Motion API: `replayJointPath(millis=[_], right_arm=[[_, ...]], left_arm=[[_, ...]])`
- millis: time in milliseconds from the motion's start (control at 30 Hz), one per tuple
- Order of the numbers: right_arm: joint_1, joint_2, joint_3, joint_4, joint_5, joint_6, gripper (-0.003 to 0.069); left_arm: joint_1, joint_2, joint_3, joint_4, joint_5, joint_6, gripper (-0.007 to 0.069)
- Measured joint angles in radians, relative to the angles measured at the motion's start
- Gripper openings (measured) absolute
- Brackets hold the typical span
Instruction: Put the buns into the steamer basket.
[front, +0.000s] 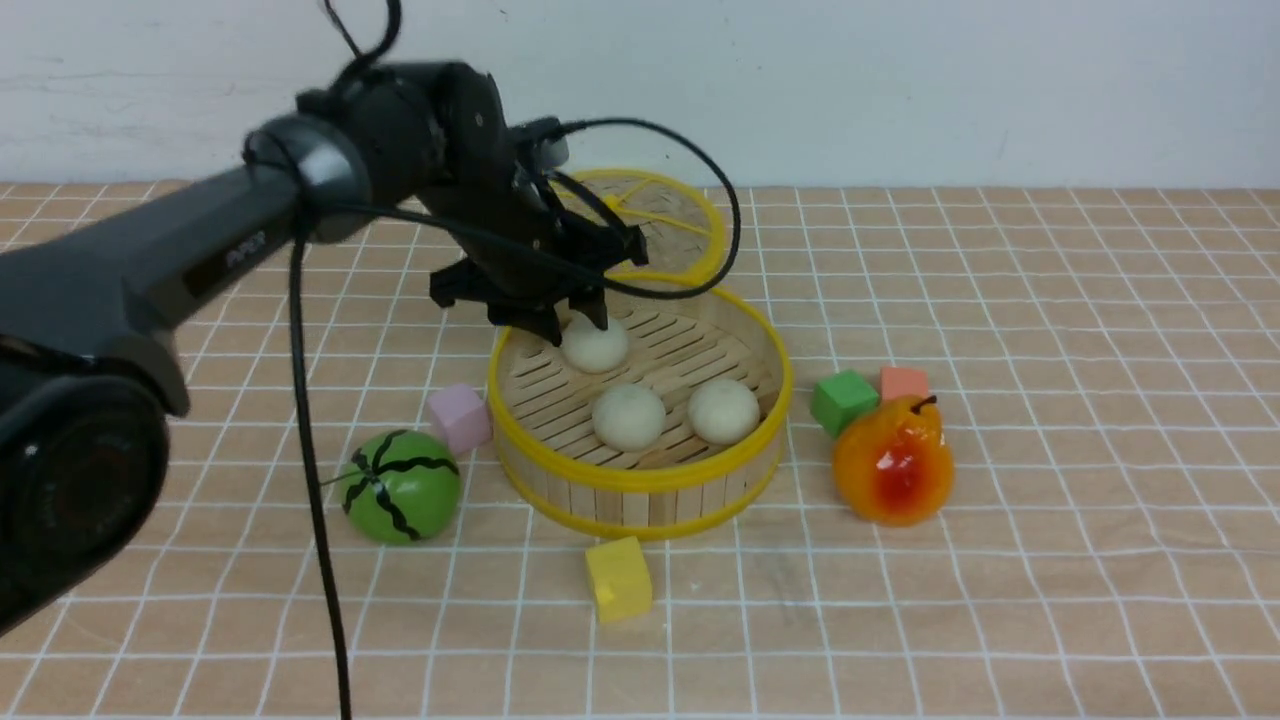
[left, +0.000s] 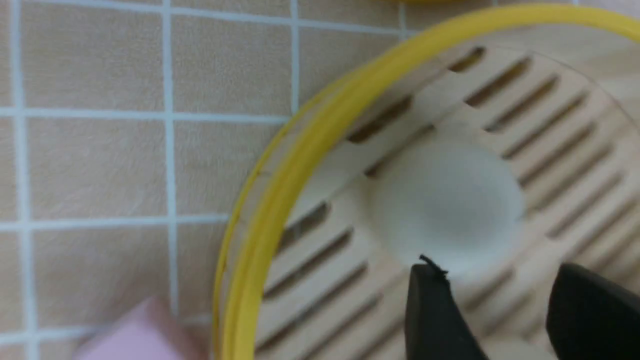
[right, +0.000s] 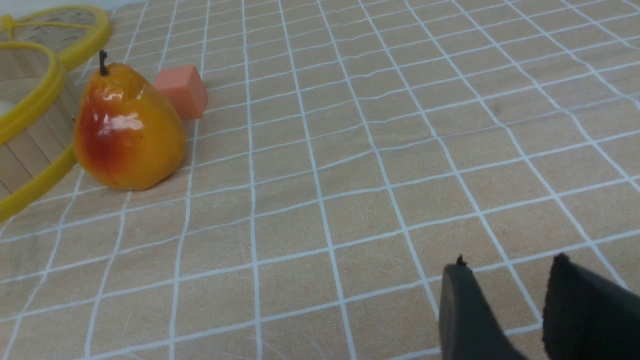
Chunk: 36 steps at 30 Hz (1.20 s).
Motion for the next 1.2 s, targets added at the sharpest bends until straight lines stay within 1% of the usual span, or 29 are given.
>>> replayJointPath(millis=[133, 233, 333, 433, 600, 633, 667, 700, 867, 1000, 1067, 1133, 1200], right_arm=[[0.0, 0.0, 0.0, 0.0, 0.0, 0.0, 0.0241], [0.0, 0.0, 0.0, 0.0, 0.0, 0.0, 0.0241], [0.0, 0.0, 0.0, 0.0, 0.0, 0.0, 0.0241], [0.0, 0.0, 0.0, 0.0, 0.0, 0.0, 0.0241], [0.0, 0.0, 0.0, 0.0, 0.0, 0.0, 0.0241], [0.0, 0.0, 0.0, 0.0, 0.0, 0.0, 0.0241], [0.0, 0.0, 0.0, 0.0, 0.0, 0.0, 0.0241], [0.0, 0.0, 0.0, 0.0, 0.0, 0.0, 0.0241], [0.0, 0.0, 0.0, 0.0, 0.0, 0.0, 0.0241], [0.0, 0.0, 0.0, 0.0, 0.0, 0.0, 0.0241], [0.0, 0.0, 0.0, 0.0, 0.0, 0.0, 0.0241], [0.0, 0.0, 0.0, 0.0, 0.0, 0.0, 0.0241], [0.0, 0.0, 0.0, 0.0, 0.0, 0.0, 0.0241]], left_arm=[[0.0, -0.089, -0.001, 0.034, 0.061, 0.004, 0.033], [0.0, -0.166, -0.005, 0.059, 0.104, 0.004, 0.0316], [0.0, -0.257, -0.006, 0.079, 0.168, 0.02, 0.027], [0.0, -0.378, -0.007, 0.101, 0.26, 0.035, 0.0186], [0.0, -0.559, 0.046, 0.152, 0.336, 0.039, 0.0046], [0.0, -0.567, 0.05, 0.152, 0.336, 0.039, 0.0046], [0.0, -0.628, 0.088, 0.174, 0.342, 0.038, 0.0005], [0.0, -0.682, 0.128, 0.185, 0.342, 0.035, -0.0013], [0.001, -0.902, 0.342, 0.218, 0.339, -0.002, -0.0013], [0.001, -1.12, 0.618, 0.237, 0.306, -0.058, -0.0013], [0.001, -1.18, 0.698, 0.24, 0.288, -0.065, -0.0013], [0.001, -1.309, 0.865, 0.243, 0.246, -0.073, -0.0013], [0.001, -1.41, 0.985, 0.243, 0.212, -0.091, -0.0013]])
